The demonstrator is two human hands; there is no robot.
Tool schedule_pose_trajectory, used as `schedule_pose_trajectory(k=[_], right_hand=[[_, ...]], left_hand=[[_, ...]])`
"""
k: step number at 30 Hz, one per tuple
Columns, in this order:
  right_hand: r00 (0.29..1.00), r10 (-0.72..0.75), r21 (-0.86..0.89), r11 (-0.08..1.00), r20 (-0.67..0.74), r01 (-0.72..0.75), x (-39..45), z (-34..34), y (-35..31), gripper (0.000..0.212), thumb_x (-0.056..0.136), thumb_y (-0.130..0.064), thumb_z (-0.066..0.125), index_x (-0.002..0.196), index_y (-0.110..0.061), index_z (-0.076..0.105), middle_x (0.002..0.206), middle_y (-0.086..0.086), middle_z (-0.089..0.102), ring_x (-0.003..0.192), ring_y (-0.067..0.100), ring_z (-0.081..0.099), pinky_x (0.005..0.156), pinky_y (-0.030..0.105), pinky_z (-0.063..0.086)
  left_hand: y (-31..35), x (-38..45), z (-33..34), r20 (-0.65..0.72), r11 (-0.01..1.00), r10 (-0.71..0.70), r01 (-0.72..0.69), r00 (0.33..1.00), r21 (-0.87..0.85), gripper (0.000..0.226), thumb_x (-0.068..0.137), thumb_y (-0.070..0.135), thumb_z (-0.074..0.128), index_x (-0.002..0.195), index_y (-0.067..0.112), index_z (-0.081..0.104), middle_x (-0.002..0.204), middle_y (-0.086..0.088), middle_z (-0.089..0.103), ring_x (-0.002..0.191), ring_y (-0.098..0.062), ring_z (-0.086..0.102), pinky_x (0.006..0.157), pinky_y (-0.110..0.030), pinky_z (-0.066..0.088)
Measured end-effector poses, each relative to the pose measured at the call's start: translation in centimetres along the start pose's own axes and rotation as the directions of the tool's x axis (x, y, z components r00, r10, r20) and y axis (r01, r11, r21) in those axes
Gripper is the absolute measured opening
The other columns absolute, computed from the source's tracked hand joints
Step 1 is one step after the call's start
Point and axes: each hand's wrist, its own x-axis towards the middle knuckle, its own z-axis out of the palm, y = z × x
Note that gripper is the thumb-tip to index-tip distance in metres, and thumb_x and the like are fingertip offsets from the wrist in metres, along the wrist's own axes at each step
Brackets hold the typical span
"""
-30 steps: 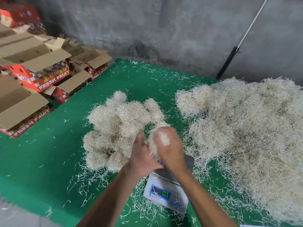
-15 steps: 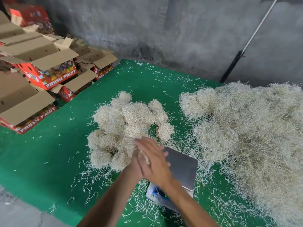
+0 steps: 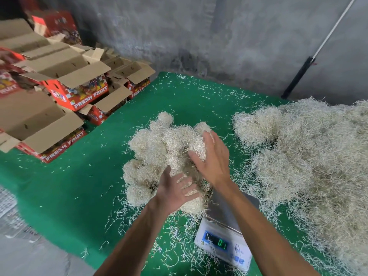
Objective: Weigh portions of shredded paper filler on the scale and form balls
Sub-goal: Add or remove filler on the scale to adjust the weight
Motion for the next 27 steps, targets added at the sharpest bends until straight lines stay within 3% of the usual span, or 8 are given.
schedule_pose_trajectory(k=[3,7,9,14,16,20,23,27], right_hand=[[0.994,0.076,-0.092,0.993,0.084,-0.068,-0.1,0.3,1.6,0.094,0.091,-0.084,0.039,0.163,-0.043,-0.005,0.174,-0.001,-0.003,0.159,0.025,0.006,0.122,0.06,0.001],[0.987,0.122,0.023,0.992,0.105,-0.125,-6.3,0.8,6.1,0.081,0.103,-0.052,0.053,0.165,-0.024,0.01,0.167,0.006,0.03,0.153,0.024,0.028,0.125,0.054,0.025],[0.978,0.179,0.032,0.983,0.111,-0.183,-8.5,0.4,8.3,0.074,0.104,-0.042,0.054,0.164,-0.018,0.017,0.164,0.009,0.037,0.15,0.026,0.033,0.126,0.047,0.024],[0.939,0.344,0.051,0.938,0.011,-0.344,-10.2,-3.3,13.4,0.068,0.105,-0.051,0.045,0.161,-0.019,0.024,0.161,0.008,0.042,0.146,0.025,0.041,0.12,0.053,0.035],[0.912,0.411,0.078,0.909,-0.01,-0.409,-10.1,-4.7,15.6,0.074,0.102,-0.061,0.041,0.161,-0.019,0.024,0.159,0.008,0.044,0.144,0.026,0.044,0.119,0.051,0.038],[0.848,0.528,0.036,0.85,-0.053,-0.526,-9.9,-6.6,20.4,0.07,0.099,-0.033,0.062,0.16,-0.021,0.029,0.151,0.007,0.052,0.137,0.025,0.052,0.111,0.035,0.038],[0.842,0.532,-0.039,0.843,-0.085,-0.536,-8.4,-7.3,24.5,0.069,0.096,-0.035,0.068,0.156,-0.019,0.038,0.154,0.007,0.05,0.141,0.025,0.048,0.116,0.035,0.028],[0.83,0.547,-0.227,0.826,0.108,-0.515,-6.6,-6.0,29.5,0.078,0.094,-0.055,0.066,0.157,-0.022,0.035,0.166,0.005,0.031,0.146,0.027,0.042,0.12,0.045,0.035]], left_hand=[[0.3,1.1,-0.1,-0.075,0.998,0.057,-0.055,0.996,0.028,0.057,0.101,0.052,0.039,0.143,0.013,0.04,0.14,-0.023,0.05,0.121,-0.041,0.056,0.099,-0.061,0.048],[-1.6,3.0,2.4,-0.042,0.995,0.035,-0.032,0.998,0.091,0.05,0.104,0.037,0.046,0.143,0.005,0.042,0.132,-0.018,0.06,0.113,-0.033,0.064,0.094,-0.05,0.054],[-2.8,4.0,4.3,0.017,0.981,0.028,-0.03,0.999,0.19,0.046,0.104,0.034,0.046,0.14,0.005,0.046,0.128,-0.015,0.064,0.109,-0.03,0.067,0.089,-0.046,0.057],[-5.7,6.5,8.7,0.124,0.928,-0.025,-0.024,0.992,0.372,0.039,0.103,0.032,0.047,0.134,0.009,0.051,0.125,-0.01,0.068,0.111,-0.028,0.068,0.095,-0.046,0.055],[-6.6,8.0,10.5,0.111,0.886,-0.042,-0.015,0.993,0.464,0.038,0.103,0.03,0.047,0.134,0.008,0.051,0.124,-0.01,0.069,0.112,-0.028,0.067,0.097,-0.047,0.054],[-8.5,11.6,13.8,0.126,0.793,-0.089,-0.006,0.988,0.609,0.035,0.106,0.029,0.042,0.133,0.008,0.05,0.132,-0.012,0.063,0.113,-0.027,0.066,0.1,-0.047,0.052],[-10.0,15.0,16.8,0.122,0.715,-0.11,-0.007,0.986,0.699,0.036,0.107,0.03,0.038,0.134,0.009,0.048,0.134,-0.013,0.06,0.115,-0.028,0.063,0.101,-0.049,0.051],[-12.0,19.1,20.0,0.083,0.539,-0.041,-0.048,0.996,0.841,0.021,0.104,0.028,0.049,0.124,0.02,0.052,0.14,-0.015,0.05,0.115,-0.027,0.057,0.094,-0.05,0.054]])
